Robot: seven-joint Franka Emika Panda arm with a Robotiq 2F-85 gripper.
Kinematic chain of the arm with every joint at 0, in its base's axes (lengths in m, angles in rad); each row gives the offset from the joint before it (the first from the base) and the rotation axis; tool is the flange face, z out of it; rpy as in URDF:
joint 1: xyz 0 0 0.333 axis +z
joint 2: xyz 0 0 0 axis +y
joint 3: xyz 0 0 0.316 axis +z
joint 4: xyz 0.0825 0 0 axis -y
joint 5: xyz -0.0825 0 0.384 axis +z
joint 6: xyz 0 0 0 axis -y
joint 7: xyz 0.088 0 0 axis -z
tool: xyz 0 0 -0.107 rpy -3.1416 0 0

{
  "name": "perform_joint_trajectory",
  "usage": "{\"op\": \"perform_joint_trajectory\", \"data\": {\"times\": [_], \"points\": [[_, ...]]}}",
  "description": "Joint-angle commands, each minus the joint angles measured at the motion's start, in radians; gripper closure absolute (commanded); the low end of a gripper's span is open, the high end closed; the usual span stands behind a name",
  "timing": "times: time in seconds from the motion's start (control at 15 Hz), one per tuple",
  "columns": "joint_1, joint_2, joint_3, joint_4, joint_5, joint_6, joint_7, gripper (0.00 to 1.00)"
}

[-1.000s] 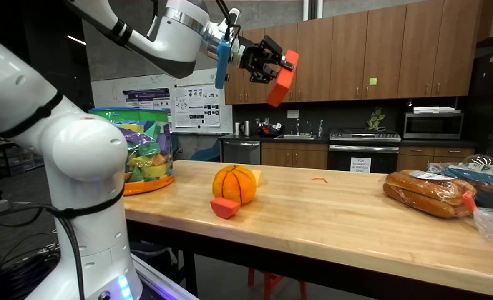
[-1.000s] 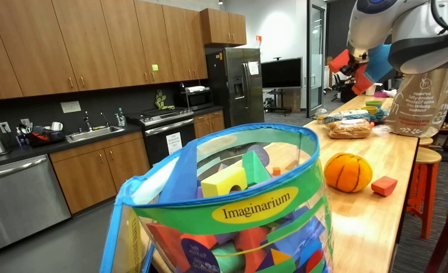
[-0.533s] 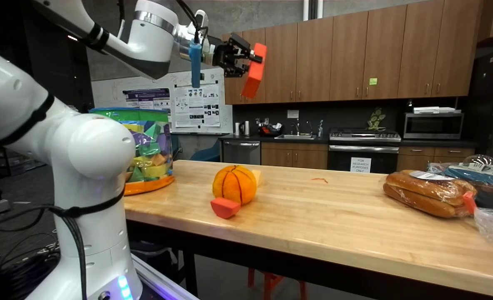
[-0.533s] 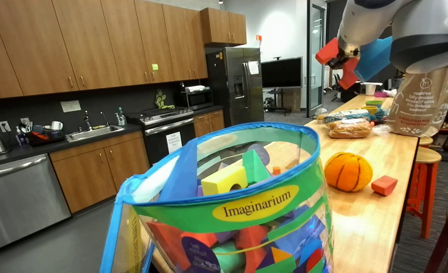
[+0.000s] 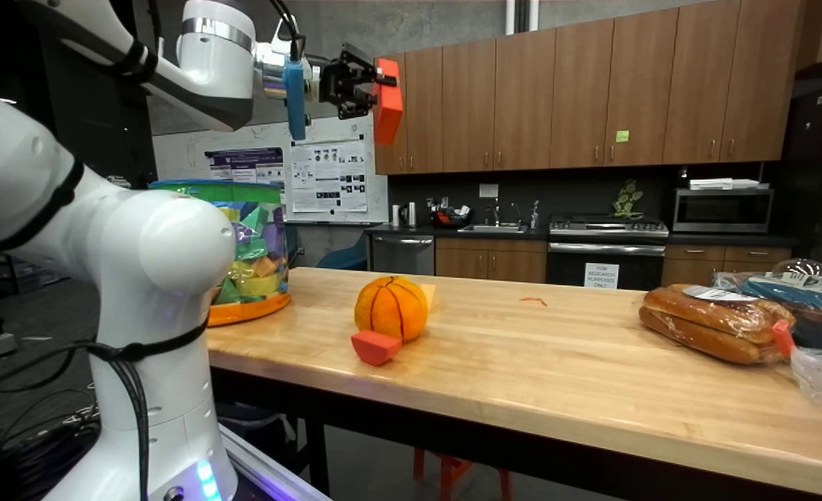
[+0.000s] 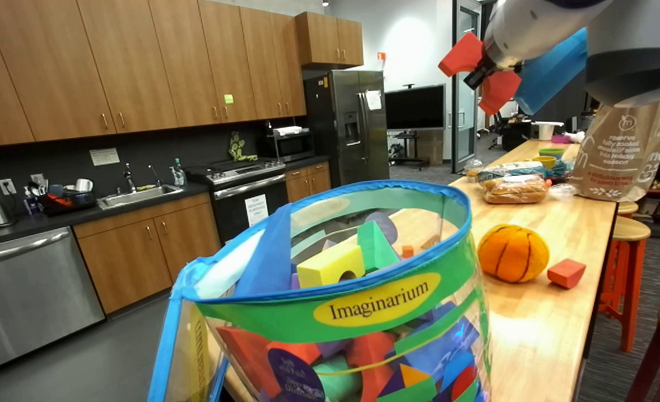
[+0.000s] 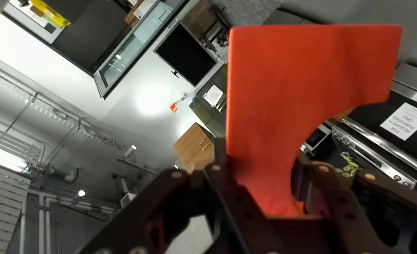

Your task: Lift the orange toy on the right and put it in the bag

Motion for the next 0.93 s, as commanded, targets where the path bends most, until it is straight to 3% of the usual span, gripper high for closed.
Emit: {"op": "perform_joint_trajectory", "data": {"times": [0.0,0.47,0.73,0.87], "points": [[0.042,0.019,-0.013,0.02,-0.075,-0.02,-0.007,0.84],[0.111,0.071,0.044,0.038,-0.158,-0.07,-0.005,0.84],[0.176,0.161,0.176,0.081,-0.124,-0.197,0.018,0.84],[0.202,0.204,0.208,0.098,-0.14,-0.25,0.032,0.84]]}}
